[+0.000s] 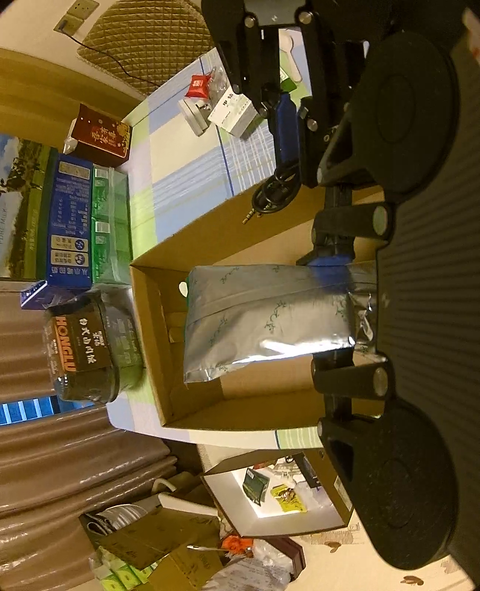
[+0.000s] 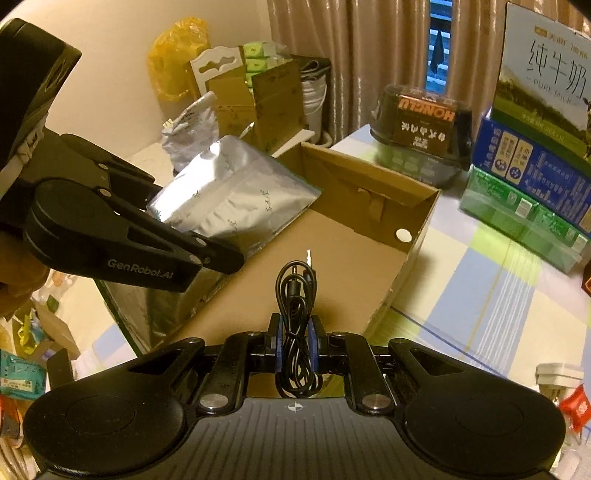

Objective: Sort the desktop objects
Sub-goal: 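Lower the pouch and cable into the box and open both tools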

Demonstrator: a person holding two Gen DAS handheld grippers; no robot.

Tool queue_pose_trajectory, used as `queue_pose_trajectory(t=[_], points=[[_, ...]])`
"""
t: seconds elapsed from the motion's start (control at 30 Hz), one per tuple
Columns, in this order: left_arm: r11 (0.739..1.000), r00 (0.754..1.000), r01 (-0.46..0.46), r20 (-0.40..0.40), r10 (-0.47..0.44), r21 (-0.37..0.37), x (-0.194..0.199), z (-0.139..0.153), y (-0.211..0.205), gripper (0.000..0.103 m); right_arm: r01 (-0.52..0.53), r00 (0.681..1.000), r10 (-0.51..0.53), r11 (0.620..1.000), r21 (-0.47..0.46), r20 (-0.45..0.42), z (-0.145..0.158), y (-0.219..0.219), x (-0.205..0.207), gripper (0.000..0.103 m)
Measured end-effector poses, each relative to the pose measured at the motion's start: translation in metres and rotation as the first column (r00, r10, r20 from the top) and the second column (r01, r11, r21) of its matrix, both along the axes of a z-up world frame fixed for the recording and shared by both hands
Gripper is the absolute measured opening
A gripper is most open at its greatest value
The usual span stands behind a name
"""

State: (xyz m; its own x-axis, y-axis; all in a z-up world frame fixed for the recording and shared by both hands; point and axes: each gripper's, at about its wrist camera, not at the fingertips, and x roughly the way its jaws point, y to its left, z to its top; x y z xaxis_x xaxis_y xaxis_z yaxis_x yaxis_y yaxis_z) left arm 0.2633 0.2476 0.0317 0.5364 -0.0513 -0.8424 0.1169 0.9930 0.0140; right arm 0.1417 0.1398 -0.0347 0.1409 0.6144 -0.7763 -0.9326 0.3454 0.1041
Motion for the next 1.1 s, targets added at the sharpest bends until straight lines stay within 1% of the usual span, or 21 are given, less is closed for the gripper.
queue_pose_trajectory(t=[0.1, 0.33, 0.47, 0.53, 0.6, 0.63, 0.67, 0.8, 0.83, 0.87, 0.97, 1.0, 1.1], points=[[1.000, 1.000, -0.013, 0.001, 0.013, -0.004, 0.003, -0.005, 0.003, 0.031, 0.004, 1.000, -0.004, 1.000, -0.009, -0.001, -0.004, 0.002, 0.002, 0.010], [1.000, 1.000, -0.005, 0.008, 0.004, 0.023, -0.001, -0.004, 0.007, 0.031, 0.018, 0.999, -0.018, 1.000, -0.007, -0.027, -0.007, 0.003, 0.005, 0.010], [0.999, 1.000, -0.013, 0.012, 0.013, 0.031, -0.006, -0.002, 0.011, 0.031, 0.032, 0.998, -0.032, 0.999, 0.008, -0.058, -0.006, 0.007, 0.006, 0.010], [0.999, 1.000, -0.018, 0.013, 0.018, 0.031, -0.008, -0.002, 0.013, 0.031, 0.043, 0.996, -0.040, 0.998, 0.036, -0.075, -0.004, 0.010, 0.007, 0.011], [0.999, 1.000, -0.018, 0.016, 0.018, 0.037, -0.011, -0.001, 0.015, 0.031, 0.063, 0.997, -0.061, 0.997, 0.050, -0.051, -0.001, 0.012, 0.010, 0.027], [0.999, 1.000, -0.018, 0.017, 0.018, 0.043, -0.012, -0.001, 0.016, 0.031, 0.070, 0.997, -0.068, 0.996, 0.057, -0.037, 0.000, 0.012, 0.011, 0.041], [0.999, 1.000, -0.018, 0.018, 0.017, 0.047, -0.014, -0.001, 0.016, 0.031, 0.074, 0.997, -0.072, 0.995, 0.069, -0.032, 0.002, 0.010, 0.012, 0.046], [0.999, 1.000, -0.018, 0.021, 0.017, 0.048, -0.022, -0.001, 0.017, 0.031, 0.100, 0.995, -0.100, 0.991, 0.092, 0.000, 0.010, -0.006, 0.019, 0.049], [0.999, 1.000, -0.019, 0.022, 0.018, 0.047, -0.023, -0.001, 0.017, 0.032, 0.104, 0.994, -0.106, 0.990, 0.097, 0.017, 0.012, -0.012, 0.020, 0.054], [0.999, 1.000, -0.020, 0.023, 0.019, 0.046, -0.025, -0.001, 0.016, 0.032, 0.108, 0.993, -0.112, 0.989, 0.102, 0.036, 0.014, -0.018, 0.019, 0.062], [0.998, 0.999, -0.015, 0.031, 0.013, 0.069, -0.031, -0.002, 0.010, 0.034, 0.114, 0.988, -0.124, 0.987, 0.111, 0.091, 0.021, -0.039, 0.017, 0.075], [0.998, 0.999, -0.014, 0.033, 0.012, 0.069, -0.033, -0.001, 0.008, 0.038, 0.119, 0.986, -0.130, 0.986, 0.114, 0.100, 0.023, -0.046, 0.018, 0.077], [0.997, 0.999, -0.012, 0.045, 0.009, 0.072, -0.043, 0.001, -0.001, 0.048, 0.136, 0.982, -0.150, 0.983, 0.123, 0.111, 0.028, -0.071, 0.019, 0.089]])
